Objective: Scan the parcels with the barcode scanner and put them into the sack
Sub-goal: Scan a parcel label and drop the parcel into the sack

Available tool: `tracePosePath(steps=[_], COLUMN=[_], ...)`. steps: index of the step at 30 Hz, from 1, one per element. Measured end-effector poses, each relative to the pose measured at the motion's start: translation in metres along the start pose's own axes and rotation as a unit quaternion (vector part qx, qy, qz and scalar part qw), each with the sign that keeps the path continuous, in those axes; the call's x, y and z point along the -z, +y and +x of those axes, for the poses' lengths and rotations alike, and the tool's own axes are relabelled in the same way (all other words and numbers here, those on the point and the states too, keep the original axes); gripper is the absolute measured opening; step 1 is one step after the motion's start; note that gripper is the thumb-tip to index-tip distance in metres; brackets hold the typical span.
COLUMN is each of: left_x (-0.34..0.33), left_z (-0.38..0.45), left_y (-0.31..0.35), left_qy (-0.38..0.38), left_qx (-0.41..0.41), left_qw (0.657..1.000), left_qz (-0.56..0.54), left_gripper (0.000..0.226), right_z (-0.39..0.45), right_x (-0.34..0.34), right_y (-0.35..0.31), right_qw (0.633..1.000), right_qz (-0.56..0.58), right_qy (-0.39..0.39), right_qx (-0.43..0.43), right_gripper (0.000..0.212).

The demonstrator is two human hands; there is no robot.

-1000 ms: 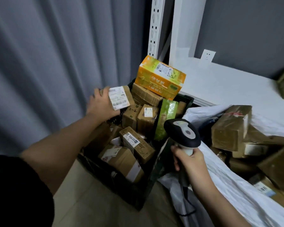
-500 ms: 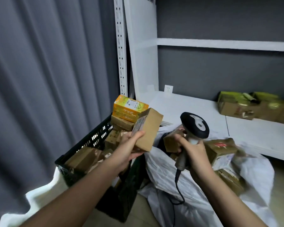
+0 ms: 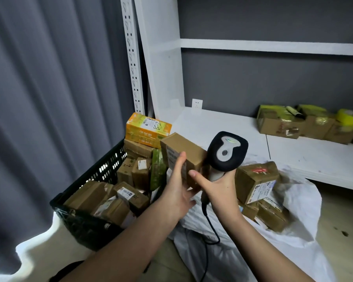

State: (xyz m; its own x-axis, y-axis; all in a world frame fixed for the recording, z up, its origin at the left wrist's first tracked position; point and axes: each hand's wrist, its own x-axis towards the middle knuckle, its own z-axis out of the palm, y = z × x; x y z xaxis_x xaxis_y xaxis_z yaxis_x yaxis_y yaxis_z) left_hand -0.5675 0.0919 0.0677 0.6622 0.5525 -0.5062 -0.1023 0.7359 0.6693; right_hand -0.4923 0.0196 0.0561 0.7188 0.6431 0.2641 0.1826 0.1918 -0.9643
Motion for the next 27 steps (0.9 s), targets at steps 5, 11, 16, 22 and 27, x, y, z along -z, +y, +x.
tracePosePath(steps=[5,11,16,22,27], left_x=[-0.001,0.04,0.063,0.08,0.083], left_z=[-0.007,-0.005,-0.012,-0.004,0.011], left_y=[-0.003,0.031,0.044,0.046,0.046], left_qy=[-0.023,0.038,-0.03,0.061,0.061], left_qx=[-0.009,-0.119,-0.1,-0.134,-0.14], left_qw=[0.998,0.974,0.936,0.974,0.986], left_qz=[0.055,0.188,0.337,0.171,0.061], left_gripper=[0.08,0.06,0.045,0.042,0.033], right_z=[0.008,0.026,0.026,0.024,0.003], right_x=[0.001,0.029,0.044,0.048,0.034], right_y=[0.001,-0.008,-0.008,-0.009,-0.01], right_qw=[0.998,0.995,0.986,0.987,0.974], right_qz=[-0.021,0.056,0.072,0.099,0.125], right_qy=[0.051,0.003,-0.037,-0.02,-0.124], right_qx=[0.012,-0.083,-0.144,-0.124,-0.143], right_gripper=[0.09,0.052,0.027,0.021,0.022])
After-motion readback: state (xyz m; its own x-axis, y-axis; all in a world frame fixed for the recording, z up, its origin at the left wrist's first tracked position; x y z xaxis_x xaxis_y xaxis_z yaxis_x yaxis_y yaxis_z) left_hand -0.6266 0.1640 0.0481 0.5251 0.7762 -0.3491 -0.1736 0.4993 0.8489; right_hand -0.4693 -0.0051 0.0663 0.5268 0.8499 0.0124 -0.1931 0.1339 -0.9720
